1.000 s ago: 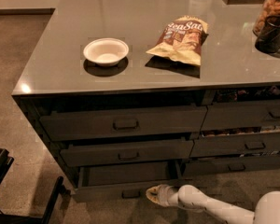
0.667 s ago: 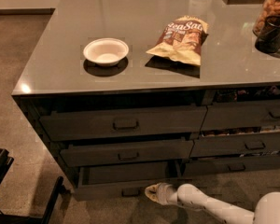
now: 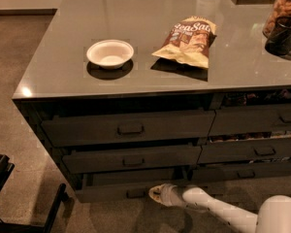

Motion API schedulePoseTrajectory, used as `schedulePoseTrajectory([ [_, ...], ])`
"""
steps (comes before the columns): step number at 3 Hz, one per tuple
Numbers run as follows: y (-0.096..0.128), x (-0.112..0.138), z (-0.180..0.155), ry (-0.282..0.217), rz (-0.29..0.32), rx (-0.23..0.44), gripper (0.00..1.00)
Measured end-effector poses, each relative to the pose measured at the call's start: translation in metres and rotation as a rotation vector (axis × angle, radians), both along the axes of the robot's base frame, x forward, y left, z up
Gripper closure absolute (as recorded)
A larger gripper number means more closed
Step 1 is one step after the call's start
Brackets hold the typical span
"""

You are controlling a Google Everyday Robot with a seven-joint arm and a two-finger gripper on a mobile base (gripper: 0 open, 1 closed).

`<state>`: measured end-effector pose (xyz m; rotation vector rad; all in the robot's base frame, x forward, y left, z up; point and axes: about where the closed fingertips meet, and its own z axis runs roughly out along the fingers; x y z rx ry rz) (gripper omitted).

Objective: Close bottom drawer

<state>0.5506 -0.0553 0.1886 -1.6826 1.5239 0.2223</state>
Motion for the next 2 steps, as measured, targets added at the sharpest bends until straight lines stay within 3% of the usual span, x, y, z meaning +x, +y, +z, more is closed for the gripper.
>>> schedulePoseTrajectory([
  [2,0.003,0.050,0.000,0.008,-0.039,0.000,1.00],
])
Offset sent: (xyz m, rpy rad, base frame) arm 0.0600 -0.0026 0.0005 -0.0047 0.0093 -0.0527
